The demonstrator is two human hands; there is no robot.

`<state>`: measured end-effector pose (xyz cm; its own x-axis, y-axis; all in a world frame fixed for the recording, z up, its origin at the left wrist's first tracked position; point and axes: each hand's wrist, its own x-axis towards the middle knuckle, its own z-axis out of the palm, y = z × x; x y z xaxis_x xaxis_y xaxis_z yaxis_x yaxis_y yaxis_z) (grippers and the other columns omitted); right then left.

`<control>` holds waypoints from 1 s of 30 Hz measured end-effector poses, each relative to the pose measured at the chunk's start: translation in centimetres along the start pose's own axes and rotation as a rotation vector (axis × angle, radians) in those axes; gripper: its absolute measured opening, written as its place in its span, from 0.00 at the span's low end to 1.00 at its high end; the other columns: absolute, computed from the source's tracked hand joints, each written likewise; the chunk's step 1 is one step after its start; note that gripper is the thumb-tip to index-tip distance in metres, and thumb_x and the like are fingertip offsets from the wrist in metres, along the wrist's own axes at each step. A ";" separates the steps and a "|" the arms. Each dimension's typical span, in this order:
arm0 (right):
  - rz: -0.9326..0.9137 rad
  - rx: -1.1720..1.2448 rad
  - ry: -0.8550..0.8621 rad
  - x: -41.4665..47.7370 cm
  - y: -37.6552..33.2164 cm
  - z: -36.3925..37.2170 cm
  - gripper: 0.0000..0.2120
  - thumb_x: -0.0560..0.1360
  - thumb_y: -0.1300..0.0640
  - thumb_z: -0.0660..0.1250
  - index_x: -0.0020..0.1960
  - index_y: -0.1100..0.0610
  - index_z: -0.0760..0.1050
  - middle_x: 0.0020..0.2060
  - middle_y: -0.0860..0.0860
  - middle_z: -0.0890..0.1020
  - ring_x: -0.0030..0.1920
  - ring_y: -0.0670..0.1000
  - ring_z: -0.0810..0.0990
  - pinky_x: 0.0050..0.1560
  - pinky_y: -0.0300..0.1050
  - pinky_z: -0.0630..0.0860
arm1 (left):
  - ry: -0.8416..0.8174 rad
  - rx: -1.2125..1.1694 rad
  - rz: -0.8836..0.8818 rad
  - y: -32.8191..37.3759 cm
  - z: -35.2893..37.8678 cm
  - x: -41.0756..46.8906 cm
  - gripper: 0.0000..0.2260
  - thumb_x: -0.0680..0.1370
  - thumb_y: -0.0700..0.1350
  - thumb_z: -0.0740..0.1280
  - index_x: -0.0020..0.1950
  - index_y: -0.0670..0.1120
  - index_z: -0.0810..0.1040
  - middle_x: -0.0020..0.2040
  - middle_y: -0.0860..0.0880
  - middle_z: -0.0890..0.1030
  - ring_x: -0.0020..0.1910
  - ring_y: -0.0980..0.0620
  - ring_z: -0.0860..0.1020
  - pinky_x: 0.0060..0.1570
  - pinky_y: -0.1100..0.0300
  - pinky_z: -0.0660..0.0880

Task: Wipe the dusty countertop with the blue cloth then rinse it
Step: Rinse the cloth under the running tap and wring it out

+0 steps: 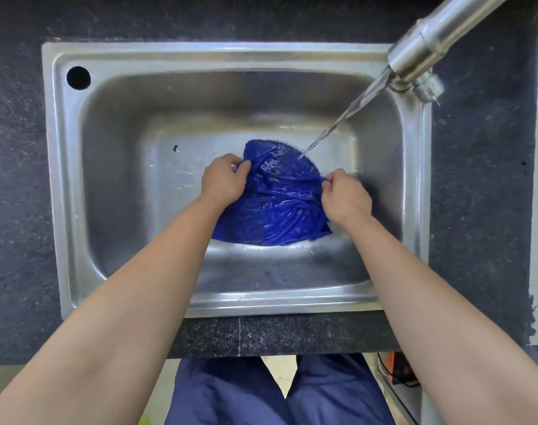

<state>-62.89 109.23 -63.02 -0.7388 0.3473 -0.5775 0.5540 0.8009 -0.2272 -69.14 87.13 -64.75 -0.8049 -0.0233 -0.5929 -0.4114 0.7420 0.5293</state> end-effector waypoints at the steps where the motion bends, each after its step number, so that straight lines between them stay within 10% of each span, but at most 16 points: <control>1: 0.003 0.087 0.062 -0.1 -0.4 -0.6 0.12 0.83 0.53 0.55 0.61 0.56 0.72 0.57 0.55 0.80 0.56 0.59 0.78 0.47 0.48 0.67 | 0.023 -0.135 0.052 0.4 -0.5 -0.2 0.10 0.81 0.51 0.65 0.54 0.47 0.80 0.43 0.48 0.80 0.42 0.48 0.77 0.48 0.55 0.74; 8: -0.062 0.532 0.543 -1.3 -0.5 -2.7 0.12 0.82 0.53 0.57 0.59 0.58 0.73 0.49 0.51 0.79 0.47 0.49 0.76 0.47 0.40 0.67 | 0.333 -0.659 0.006 0.9 -2.2 -0.3 0.03 0.77 0.52 0.71 0.48 0.55 0.79 0.39 0.52 0.73 0.34 0.57 0.72 0.41 0.57 0.75; 11: -0.117 0.464 0.502 -0.6 -0.1 -1.6 0.14 0.80 0.59 0.60 0.65 0.57 0.71 0.55 0.54 0.76 0.49 0.49 0.76 0.49 0.36 0.67 | 0.363 -0.362 -0.017 -0.1 -1.6 0.5 0.18 0.72 0.47 0.72 0.62 0.52 0.76 0.57 0.46 0.75 0.50 0.50 0.77 0.59 0.54 0.75; 15: -0.325 0.072 0.225 0.4 -1.0 0.6 0.27 0.78 0.56 0.66 0.75 0.55 0.65 0.73 0.57 0.65 0.68 0.59 0.69 0.64 0.53 0.72 | 0.157 0.336 0.245 -0.3 -0.1 -0.1 0.33 0.74 0.47 0.71 0.77 0.49 0.63 0.79 0.43 0.58 0.75 0.41 0.59 0.69 0.46 0.63; 18: -0.376 -0.325 -0.007 0.9 -1.5 2.3 0.40 0.77 0.46 0.69 0.81 0.55 0.52 0.79 0.56 0.54 0.73 0.63 0.59 0.64 0.56 0.71 | -0.042 0.603 0.310 -1.4 1.4 -0.5 0.36 0.78 0.51 0.68 0.80 0.50 0.53 0.80 0.47 0.56 0.78 0.42 0.54 0.72 0.41 0.59; 22: -0.336 -0.288 0.037 1.0 -0.9 2.8 0.25 0.82 0.53 0.62 0.77 0.55 0.62 0.68 0.58 0.70 0.62 0.62 0.70 0.56 0.55 0.73 | 0.024 0.767 0.269 -2.8 2.2 -0.8 0.27 0.80 0.46 0.64 0.78 0.51 0.61 0.68 0.42 0.68 0.67 0.40 0.66 0.62 0.46 0.65; 26: -0.202 0.039 -0.045 0.9 -0.6 2.4 0.12 0.82 0.57 0.58 0.61 0.57 0.76 0.55 0.58 0.79 0.54 0.61 0.78 0.52 0.49 0.72 | 0.041 0.567 0.241 -2.3 2.0 -0.9 0.15 0.79 0.42 0.63 0.64 0.48 0.78 0.58 0.40 0.77 0.57 0.38 0.75 0.54 0.50 0.69; 30: -0.065 0.549 0.033 -0.6 -1.7 1.5 0.13 0.83 0.48 0.58 0.51 0.56 0.76 0.44 0.56 0.83 0.44 0.56 0.83 0.46 0.50 0.81 | -0.008 -0.275 0.041 0.9 1.9 -2.4 0.10 0.79 0.47 0.66 0.53 0.44 0.83 0.46 0.41 0.84 0.47 0.44 0.81 0.52 0.49 0.78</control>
<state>-62.80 106.95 -63.51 -0.7852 0.3274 -0.5256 0.6187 0.4524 -0.6423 -66.79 89.16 -64.03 -0.8201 0.0091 -0.5721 -0.4803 0.5325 0.6970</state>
